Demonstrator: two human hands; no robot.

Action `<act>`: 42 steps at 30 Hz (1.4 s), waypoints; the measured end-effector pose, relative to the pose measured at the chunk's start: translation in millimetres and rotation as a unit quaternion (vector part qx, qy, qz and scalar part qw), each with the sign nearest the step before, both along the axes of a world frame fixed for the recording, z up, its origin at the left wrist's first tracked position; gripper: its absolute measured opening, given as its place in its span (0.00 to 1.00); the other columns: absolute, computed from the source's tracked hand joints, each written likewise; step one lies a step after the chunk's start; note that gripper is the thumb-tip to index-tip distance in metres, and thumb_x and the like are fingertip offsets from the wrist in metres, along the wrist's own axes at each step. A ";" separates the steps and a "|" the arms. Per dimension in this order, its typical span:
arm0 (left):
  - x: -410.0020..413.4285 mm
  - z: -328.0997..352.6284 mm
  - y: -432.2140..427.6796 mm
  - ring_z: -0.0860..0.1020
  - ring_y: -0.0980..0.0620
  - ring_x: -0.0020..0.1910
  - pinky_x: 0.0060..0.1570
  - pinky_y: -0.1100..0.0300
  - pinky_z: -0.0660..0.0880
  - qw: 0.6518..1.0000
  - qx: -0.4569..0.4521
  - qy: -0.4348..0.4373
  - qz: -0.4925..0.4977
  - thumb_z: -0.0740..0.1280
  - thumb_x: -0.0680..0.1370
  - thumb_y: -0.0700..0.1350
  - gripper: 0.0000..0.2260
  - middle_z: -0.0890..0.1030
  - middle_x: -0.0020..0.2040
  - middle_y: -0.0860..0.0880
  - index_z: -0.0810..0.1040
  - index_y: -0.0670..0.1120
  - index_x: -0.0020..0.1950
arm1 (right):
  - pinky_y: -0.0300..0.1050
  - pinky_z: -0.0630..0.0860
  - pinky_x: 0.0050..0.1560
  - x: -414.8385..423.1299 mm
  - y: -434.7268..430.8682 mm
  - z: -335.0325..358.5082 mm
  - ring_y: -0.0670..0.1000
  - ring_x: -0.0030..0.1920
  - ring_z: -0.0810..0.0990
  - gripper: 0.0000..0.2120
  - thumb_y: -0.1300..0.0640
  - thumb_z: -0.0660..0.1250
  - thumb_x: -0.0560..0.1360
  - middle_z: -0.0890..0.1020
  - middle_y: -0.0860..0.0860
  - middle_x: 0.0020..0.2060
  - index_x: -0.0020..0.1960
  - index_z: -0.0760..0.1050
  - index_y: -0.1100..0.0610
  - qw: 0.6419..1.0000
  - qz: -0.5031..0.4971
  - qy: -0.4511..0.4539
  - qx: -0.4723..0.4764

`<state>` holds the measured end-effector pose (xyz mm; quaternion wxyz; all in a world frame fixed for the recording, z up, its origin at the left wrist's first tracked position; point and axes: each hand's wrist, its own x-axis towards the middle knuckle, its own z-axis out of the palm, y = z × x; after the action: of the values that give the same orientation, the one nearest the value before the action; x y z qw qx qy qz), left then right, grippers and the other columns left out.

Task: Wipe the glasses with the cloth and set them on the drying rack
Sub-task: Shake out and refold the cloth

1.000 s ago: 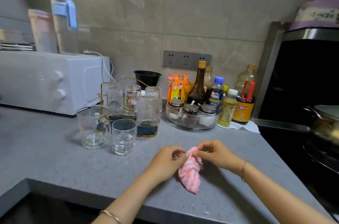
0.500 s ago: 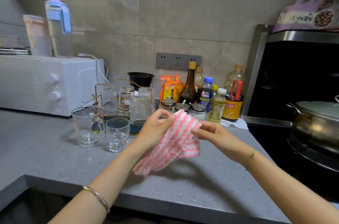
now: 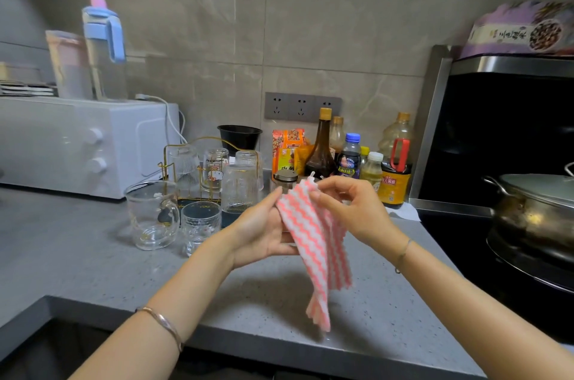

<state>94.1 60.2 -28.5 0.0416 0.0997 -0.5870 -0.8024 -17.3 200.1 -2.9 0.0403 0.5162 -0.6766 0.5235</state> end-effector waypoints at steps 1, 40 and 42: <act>-1.1 -2.1 1.1 0.82 0.47 0.51 0.53 0.50 0.79 1.000 0.030 0.001 -0.003 0.45 0.83 0.60 0.28 0.84 0.54 0.43 0.76 0.44 0.64 | 0.30 0.71 0.47 -0.1 -2.7 -2.1 0.37 0.44 0.76 0.04 0.56 0.72 0.72 0.80 0.43 0.42 0.46 0.82 0.51 0.999 -0.030 0.035 -0.008; 19.8 31.2 0.5 0.78 0.47 0.61 0.59 0.54 0.76 0.967 -0.180 0.131 0.122 0.57 0.81 0.55 0.16 0.83 0.58 0.48 0.81 0.53 0.59 | 0.38 0.81 0.44 18.2 -2.7 13.6 0.46 0.44 0.84 0.09 0.60 0.66 0.76 0.85 0.51 0.45 0.53 0.78 0.63 0.931 0.118 -0.343 -0.036; 20.7 31.0 -1.3 0.79 0.49 0.60 0.55 0.57 0.77 0.969 -0.177 0.131 0.114 0.58 0.79 0.60 0.18 0.83 0.58 0.50 0.79 0.54 0.61 | 0.41 0.80 0.47 17.0 -3.3 14.9 0.47 0.44 0.84 0.05 0.62 0.67 0.75 0.85 0.50 0.44 0.50 0.79 0.61 0.929 0.103 -0.348 -0.067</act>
<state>114.7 58.9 2.5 0.2267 0.0511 -0.6936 -0.6818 -0.3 196.9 12.0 -0.2176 0.3649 -0.5546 0.7155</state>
